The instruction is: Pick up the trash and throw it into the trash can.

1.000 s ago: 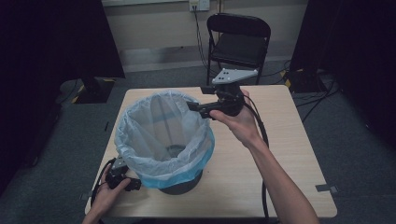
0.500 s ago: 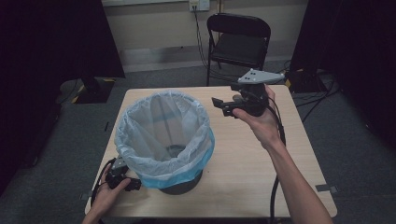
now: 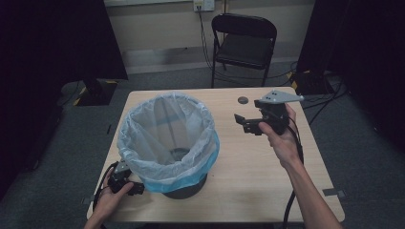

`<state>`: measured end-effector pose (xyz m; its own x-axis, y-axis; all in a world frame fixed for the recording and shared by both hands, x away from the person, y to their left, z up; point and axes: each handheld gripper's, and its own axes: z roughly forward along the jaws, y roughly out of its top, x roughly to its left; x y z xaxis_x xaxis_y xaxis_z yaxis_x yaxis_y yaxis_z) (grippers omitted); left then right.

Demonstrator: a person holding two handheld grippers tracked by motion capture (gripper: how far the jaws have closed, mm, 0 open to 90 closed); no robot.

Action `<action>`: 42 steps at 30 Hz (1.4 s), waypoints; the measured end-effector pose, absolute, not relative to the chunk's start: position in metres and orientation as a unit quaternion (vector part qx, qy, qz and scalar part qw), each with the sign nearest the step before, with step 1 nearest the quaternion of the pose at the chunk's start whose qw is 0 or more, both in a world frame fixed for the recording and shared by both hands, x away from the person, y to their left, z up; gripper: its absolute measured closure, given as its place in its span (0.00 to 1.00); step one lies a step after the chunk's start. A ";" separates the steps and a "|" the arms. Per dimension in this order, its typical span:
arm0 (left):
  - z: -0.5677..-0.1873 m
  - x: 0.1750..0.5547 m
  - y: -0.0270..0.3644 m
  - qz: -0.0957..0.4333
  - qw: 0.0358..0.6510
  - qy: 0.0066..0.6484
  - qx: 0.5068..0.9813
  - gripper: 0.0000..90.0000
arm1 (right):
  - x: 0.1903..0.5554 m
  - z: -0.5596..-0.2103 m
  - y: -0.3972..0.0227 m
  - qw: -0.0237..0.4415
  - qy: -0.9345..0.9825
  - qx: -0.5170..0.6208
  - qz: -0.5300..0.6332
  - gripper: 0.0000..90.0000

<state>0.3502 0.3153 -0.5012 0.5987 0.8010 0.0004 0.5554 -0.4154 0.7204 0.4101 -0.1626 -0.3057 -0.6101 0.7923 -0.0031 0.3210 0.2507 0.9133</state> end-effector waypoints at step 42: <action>-0.501 0.349 0.313 0.179 0.346 0.422 0.819 0.02 | 0.368 -0.485 -0.222 0.217 0.769 0.498 0.337 0.16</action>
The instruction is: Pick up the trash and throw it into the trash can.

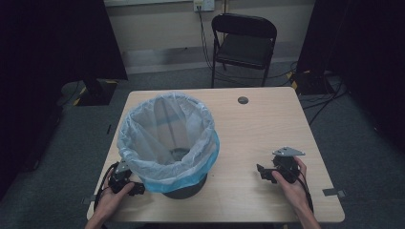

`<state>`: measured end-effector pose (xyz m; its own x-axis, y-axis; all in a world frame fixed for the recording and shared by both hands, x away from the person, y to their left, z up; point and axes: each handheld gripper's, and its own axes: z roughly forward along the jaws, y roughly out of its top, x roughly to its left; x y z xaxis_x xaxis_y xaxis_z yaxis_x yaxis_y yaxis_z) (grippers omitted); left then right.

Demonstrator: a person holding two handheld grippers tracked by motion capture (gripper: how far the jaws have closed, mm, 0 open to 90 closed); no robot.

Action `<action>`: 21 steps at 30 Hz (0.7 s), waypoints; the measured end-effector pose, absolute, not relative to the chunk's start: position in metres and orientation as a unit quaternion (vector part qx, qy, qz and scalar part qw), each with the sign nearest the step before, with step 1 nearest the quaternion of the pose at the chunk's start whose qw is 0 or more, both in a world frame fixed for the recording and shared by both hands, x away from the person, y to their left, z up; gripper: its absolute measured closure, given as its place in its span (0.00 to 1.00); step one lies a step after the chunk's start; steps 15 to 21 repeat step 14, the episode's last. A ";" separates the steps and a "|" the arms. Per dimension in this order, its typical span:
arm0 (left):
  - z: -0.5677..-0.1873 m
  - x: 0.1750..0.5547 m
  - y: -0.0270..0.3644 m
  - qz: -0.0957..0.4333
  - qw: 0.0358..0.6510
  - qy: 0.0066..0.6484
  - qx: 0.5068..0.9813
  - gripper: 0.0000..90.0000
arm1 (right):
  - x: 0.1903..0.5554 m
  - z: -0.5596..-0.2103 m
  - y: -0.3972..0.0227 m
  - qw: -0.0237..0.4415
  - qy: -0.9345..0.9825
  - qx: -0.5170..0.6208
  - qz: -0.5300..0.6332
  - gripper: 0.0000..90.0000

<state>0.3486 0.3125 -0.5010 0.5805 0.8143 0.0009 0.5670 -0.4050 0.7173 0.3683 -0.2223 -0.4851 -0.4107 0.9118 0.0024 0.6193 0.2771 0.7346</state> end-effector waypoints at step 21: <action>-0.501 0.349 0.312 0.177 0.346 0.420 0.820 0.01 | 0.369 -0.500 -0.218 0.224 0.768 0.500 0.333 0.14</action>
